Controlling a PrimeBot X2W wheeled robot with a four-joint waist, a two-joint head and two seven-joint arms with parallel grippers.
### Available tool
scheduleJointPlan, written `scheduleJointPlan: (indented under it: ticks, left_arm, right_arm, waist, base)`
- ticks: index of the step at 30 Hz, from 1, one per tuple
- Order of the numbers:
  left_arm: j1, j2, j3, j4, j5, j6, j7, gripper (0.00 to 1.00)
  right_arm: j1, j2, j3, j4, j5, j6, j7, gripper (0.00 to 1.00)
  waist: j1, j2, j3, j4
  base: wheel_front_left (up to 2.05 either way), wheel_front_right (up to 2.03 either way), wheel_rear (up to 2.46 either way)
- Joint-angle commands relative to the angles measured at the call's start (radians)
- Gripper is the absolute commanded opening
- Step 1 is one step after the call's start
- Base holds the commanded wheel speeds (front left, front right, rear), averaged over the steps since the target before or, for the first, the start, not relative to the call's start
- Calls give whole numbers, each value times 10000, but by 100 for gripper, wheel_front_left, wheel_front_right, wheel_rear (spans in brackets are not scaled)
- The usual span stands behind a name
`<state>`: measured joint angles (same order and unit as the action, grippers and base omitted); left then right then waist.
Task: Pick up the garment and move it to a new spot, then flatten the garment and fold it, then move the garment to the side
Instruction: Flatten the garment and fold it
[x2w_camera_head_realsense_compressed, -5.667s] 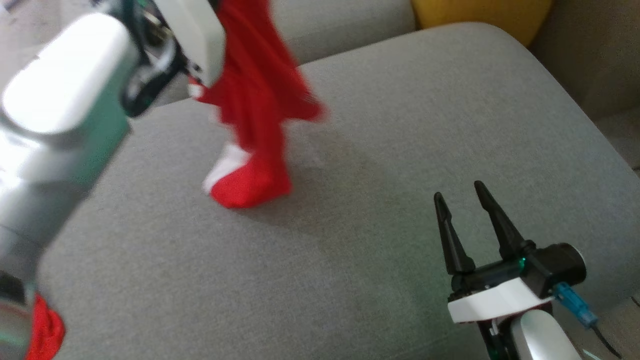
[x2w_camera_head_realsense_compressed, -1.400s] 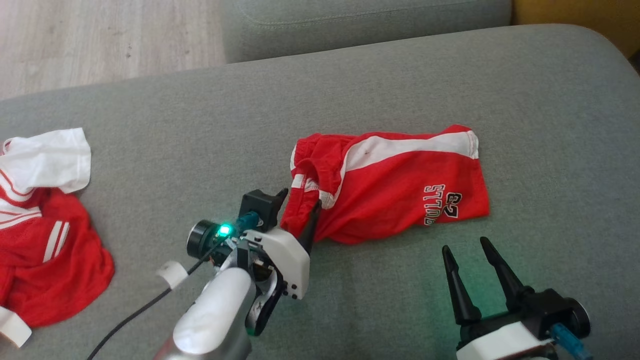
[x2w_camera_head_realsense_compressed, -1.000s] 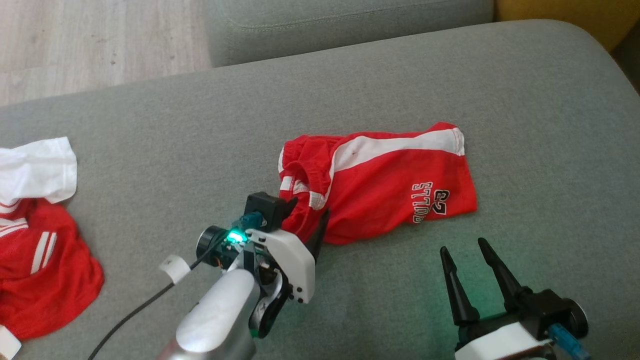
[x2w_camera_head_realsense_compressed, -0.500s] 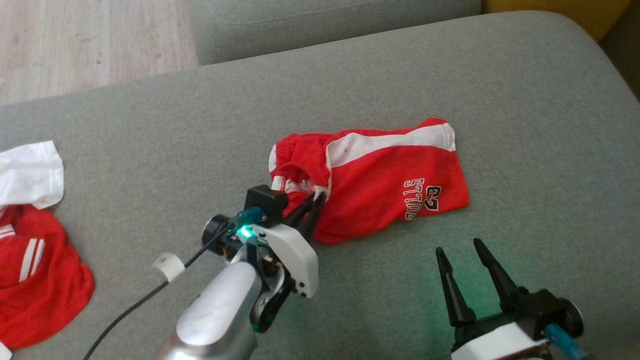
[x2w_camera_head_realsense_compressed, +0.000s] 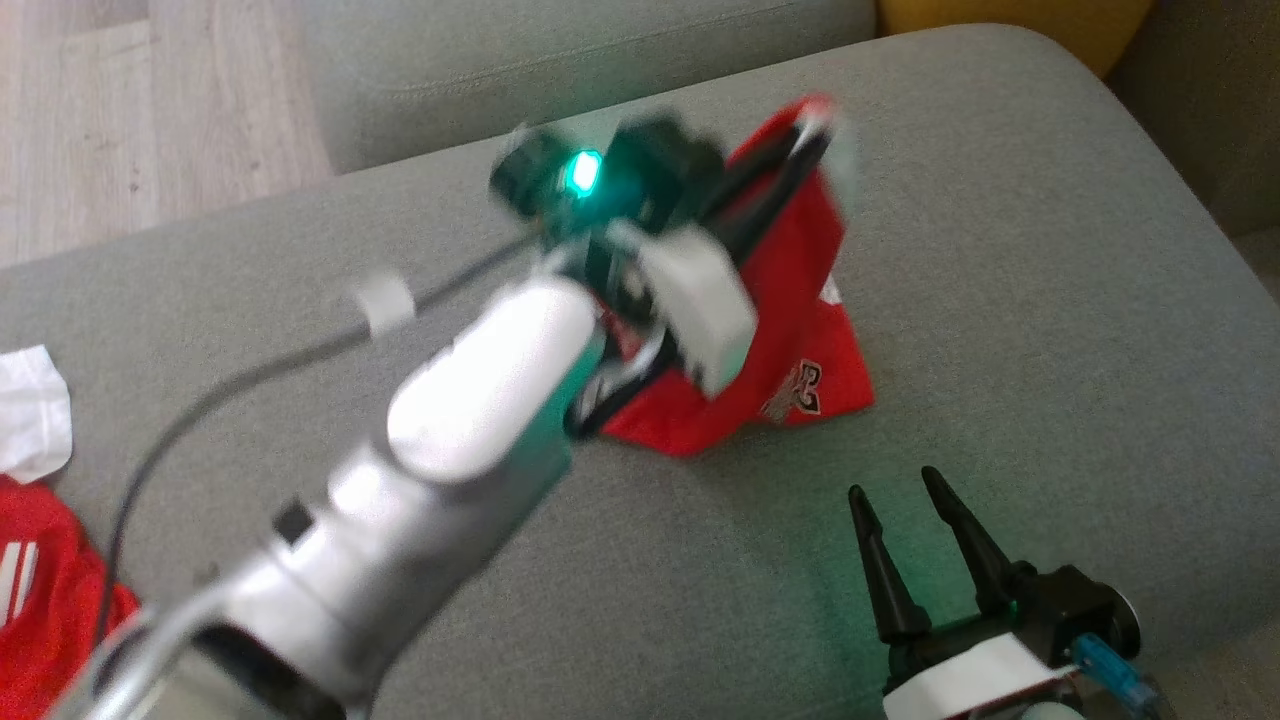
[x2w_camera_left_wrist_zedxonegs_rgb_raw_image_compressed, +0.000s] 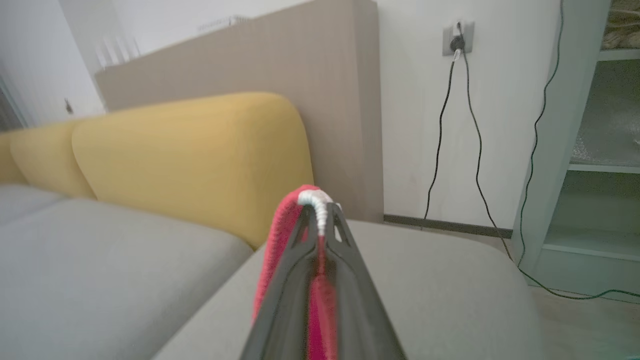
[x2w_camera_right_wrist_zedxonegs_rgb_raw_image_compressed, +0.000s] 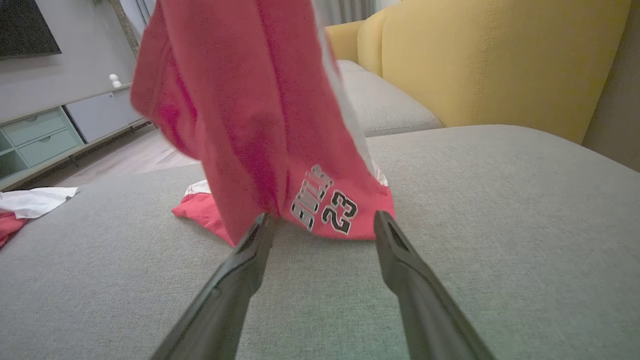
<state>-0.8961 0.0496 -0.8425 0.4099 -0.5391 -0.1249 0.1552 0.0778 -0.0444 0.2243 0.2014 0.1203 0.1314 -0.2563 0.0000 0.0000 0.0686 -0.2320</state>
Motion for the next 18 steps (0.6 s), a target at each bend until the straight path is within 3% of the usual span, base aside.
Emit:
scheduleJointPlan:
  ticks: [1,8,13,18]
  left_arm:
    - [-915,92,192,-219,-98,-54,-157,0]
    - [-1800,402,183,61,-1228,-56,-744,0]
    - [-122,1297,-44,-81,-1764,-20,-666,0]
    - [2216,2427,-137,-466,-2103,465,-818,0]
  right_arm:
    - [-341,-58,282,-270,98,-7,-55,100]
    - [-195,-58,154,-334,163,-7,-55,100]
    - [-14,-58,-167,-602,72,-7,-55,100]
    - [86,-58,-668,-766,598,-7,-55,100]
  waist:
    - [0,0,-94,-78]
    - [0,0,-408,133]
    - [0,0,-503,676]
    - [0,0,-339,1357]
  base:
    - [0,0,0]
    - [0,0,0]
    - [0,0,0]
    - [0,0,0]
